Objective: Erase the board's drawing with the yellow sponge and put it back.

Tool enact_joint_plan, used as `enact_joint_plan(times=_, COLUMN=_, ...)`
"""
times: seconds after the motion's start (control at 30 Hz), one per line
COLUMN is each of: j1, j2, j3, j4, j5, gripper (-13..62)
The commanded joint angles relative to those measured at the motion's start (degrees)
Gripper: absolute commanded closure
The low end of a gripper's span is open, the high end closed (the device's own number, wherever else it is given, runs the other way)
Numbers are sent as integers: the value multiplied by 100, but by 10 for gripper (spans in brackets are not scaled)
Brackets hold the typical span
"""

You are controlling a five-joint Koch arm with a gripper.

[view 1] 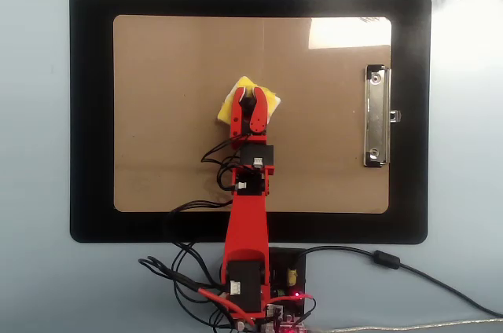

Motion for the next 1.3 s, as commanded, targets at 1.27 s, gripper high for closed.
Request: enact_joint_plan(times=1.27, j1=-158, j2=229, j3=949, j4=-1248, j5=-501, gripper=575)
